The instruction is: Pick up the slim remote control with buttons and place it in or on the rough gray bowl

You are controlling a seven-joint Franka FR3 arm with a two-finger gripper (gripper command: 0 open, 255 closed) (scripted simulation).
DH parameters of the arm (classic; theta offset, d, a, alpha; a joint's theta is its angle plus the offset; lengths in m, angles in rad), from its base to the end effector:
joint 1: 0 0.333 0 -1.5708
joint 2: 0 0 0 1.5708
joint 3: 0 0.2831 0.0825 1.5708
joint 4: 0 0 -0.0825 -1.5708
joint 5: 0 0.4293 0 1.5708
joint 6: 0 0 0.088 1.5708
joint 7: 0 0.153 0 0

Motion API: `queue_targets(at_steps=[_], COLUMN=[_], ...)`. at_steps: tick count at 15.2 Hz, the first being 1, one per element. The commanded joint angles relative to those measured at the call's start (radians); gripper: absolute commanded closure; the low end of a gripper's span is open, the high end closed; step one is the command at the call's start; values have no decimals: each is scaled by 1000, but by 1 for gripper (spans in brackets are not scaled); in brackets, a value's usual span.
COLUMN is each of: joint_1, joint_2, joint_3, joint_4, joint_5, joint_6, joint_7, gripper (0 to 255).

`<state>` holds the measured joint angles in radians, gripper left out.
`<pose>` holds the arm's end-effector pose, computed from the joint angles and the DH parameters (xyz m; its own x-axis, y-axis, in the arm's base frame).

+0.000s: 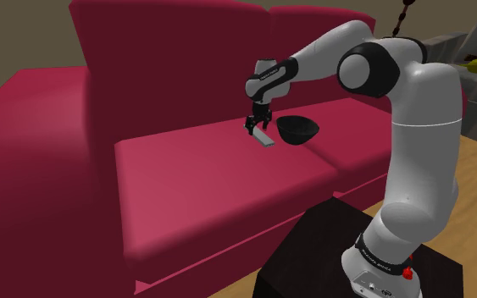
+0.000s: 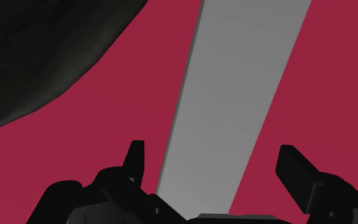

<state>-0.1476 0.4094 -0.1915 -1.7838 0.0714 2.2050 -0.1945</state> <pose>0.6399 -0.2176 0.2292 0.9855 -0.1691 0.0166 -0.1695 -0.9853 0.0211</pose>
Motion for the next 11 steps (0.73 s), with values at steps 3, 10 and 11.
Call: queue_targets(at_steps=[3,10,11], joint_1=[-2,-2,-2], joint_2=[9,9,9], joint_3=[1,1,1], joint_4=[-9,-9,-9], joint_5=[2,2,2], joint_6=[18,18,18], joint_7=[-3,-3,-3], gripper=[0,255,255])
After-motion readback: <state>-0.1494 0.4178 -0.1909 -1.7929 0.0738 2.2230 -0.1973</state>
